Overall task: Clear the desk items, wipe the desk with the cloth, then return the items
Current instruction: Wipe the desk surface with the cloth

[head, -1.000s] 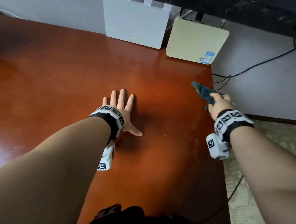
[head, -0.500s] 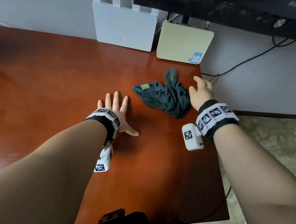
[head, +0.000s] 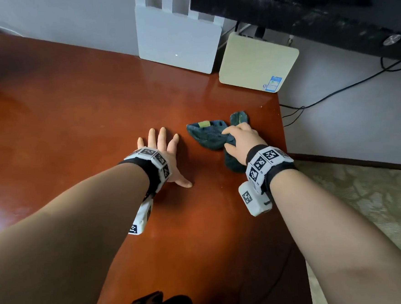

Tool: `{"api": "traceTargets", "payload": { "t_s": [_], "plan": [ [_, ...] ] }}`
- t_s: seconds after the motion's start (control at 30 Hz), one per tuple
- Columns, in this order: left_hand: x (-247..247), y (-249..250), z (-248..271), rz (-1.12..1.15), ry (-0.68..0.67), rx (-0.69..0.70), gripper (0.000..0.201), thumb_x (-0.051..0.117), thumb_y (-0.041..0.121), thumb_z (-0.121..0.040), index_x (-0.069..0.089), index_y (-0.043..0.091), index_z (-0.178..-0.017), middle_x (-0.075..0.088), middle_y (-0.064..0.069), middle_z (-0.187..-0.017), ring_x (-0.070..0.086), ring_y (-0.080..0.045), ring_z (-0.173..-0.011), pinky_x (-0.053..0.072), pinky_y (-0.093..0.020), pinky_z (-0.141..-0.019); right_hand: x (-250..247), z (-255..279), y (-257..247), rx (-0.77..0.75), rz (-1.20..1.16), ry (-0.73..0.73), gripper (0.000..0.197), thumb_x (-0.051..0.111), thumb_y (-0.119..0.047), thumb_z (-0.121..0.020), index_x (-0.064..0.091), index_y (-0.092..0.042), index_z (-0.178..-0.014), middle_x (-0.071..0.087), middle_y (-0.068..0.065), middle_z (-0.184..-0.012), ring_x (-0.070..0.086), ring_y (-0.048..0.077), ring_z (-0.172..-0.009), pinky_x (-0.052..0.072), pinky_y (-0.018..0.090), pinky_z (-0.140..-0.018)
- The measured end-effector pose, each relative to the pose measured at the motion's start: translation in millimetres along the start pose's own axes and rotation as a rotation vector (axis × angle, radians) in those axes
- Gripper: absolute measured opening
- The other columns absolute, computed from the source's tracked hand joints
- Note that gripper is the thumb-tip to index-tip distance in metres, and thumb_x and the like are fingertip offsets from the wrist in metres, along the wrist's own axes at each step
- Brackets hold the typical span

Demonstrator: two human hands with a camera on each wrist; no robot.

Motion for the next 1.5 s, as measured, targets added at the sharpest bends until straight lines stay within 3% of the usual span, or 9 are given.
{"api": "traceTargets", "payload": {
  "t_s": [0.2, 0.4, 0.53, 0.83, 1.07, 1.17, 1.27, 1.37, 1.5],
  "plan": [
    [-40.2, 17.3, -35.2, 0.062, 0.048, -0.002, 0.127, 0.066, 0.074, -0.060, -0.014, 0.028, -0.148, -0.020, -0.007, -0.157, -0.022, -0.027, -0.144, -0.010, -0.051, -0.115, -40.3, -36.6, 0.5, -0.078, -0.088, 0.298, 0.044, 0.051, -0.022, -0.093, 0.044, -0.024, -0.136, 0.037, 0.005, -0.139, 0.036, 0.030, -0.125, 0.036, 0.035, -0.102],
    [-36.8, 28.6, -59.3, 0.020, -0.022, -0.042, 0.135, 0.062, 0.080, -0.055, -0.023, 0.026, -0.146, -0.032, -0.010, -0.152, -0.026, -0.036, -0.141, -0.008, -0.058, -0.112, -16.2, -90.0, -11.2, -0.166, 0.181, -0.056, 0.057, 0.044, -0.036, -0.096, 0.019, -0.036, -0.147, 0.013, -0.002, -0.157, 0.007, 0.026, -0.145, 0.016, 0.046, -0.114],
    [-38.2, 26.9, -62.2, 0.013, -0.039, -0.044, 0.136, 0.064, 0.079, -0.055, -0.024, 0.027, -0.145, -0.033, -0.010, -0.151, -0.026, -0.037, -0.140, -0.007, -0.059, -0.112, -27.9, -100.2, 7.1, -0.155, 0.207, -0.030, 0.051, 0.046, -0.033, -0.094, 0.030, -0.030, -0.143, 0.026, 0.000, -0.152, 0.028, 0.028, -0.137, 0.033, 0.042, -0.105],
    [-40.2, 28.3, -58.1, 0.009, -0.053, -0.045, 0.134, 0.062, 0.079, -0.057, -0.025, 0.026, -0.145, -0.035, -0.011, -0.151, -0.026, -0.038, -0.140, -0.007, -0.058, -0.112, -54.3, -48.5, 135.7, 0.530, -0.105, 0.065, 0.040, 0.052, -0.017, -0.091, 0.045, -0.012, -0.130, 0.052, 0.020, -0.129, 0.053, 0.037, -0.114, 0.043, 0.037, -0.093],
    [-41.6, 27.8, -57.1, 0.000, -0.053, -0.036, 0.134, 0.062, 0.080, -0.058, -0.024, 0.025, -0.145, -0.034, -0.011, -0.151, -0.024, -0.038, -0.141, -0.006, -0.058, -0.113, -89.7, -19.3, 111.4, 0.321, -0.313, 0.503, 0.037, 0.056, -0.021, -0.088, 0.052, -0.020, -0.125, 0.040, 0.012, -0.134, 0.047, 0.031, -0.120, 0.037, 0.032, -0.102],
    [-41.0, 27.1, -58.4, 0.006, -0.053, -0.034, 0.136, 0.062, 0.080, -0.056, -0.024, 0.025, -0.145, -0.033, -0.012, -0.151, -0.024, -0.038, -0.141, -0.006, -0.058, -0.112, -75.4, -23.8, 70.0, 0.072, -0.383, 0.246, 0.053, 0.055, -0.039, -0.089, 0.038, -0.028, -0.138, 0.037, 0.009, -0.140, 0.044, 0.025, -0.123, 0.033, 0.035, -0.108],
    [-40.5, 26.9, -58.9, 0.009, -0.054, -0.035, 0.136, 0.062, 0.080, -0.056, -0.024, 0.025, -0.145, -0.034, -0.012, -0.151, -0.024, -0.038, -0.141, -0.006, -0.059, -0.112, -49.6, -33.5, 46.3, -0.027, -0.012, 0.071, 0.073, 0.046, -0.060, -0.085, 0.015, -0.038, -0.147, 0.017, 0.001, -0.155, 0.016, 0.026, -0.142, 0.016, 0.045, -0.114],
    [-40.9, 27.6, -58.6, 0.005, -0.063, -0.037, 0.136, 0.062, 0.080, -0.056, -0.024, 0.024, -0.145, -0.034, -0.012, -0.151, -0.024, -0.039, -0.140, -0.006, -0.059, -0.112, -18.6, -41.5, 32.6, -0.072, 0.217, -0.124, 0.073, 0.039, -0.063, -0.087, 0.000, -0.043, -0.147, -0.010, -0.004, -0.159, -0.015, 0.023, -0.145, 0.001, 0.046, -0.116],
    [-42.0, 28.1, -59.4, -0.001, -0.073, -0.046, 0.136, 0.062, 0.080, -0.056, -0.025, 0.025, -0.145, -0.034, -0.012, -0.151, -0.024, -0.039, -0.140, -0.006, -0.059, -0.112, 3.9, -45.9, 24.0, -0.094, 0.153, -0.144, 0.070, 0.041, -0.056, -0.091, 0.005, -0.037, -0.148, -0.008, -0.002, -0.159, -0.013, 0.022, -0.146, 0.002, 0.041, -0.118]
  ]
}}
Point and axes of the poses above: each hand's wrist, its own z-axis away from the middle knuckle, its own x-axis out of the palm, y = z × x, the point moved 3 cm from there along -z, towards the middle knuckle
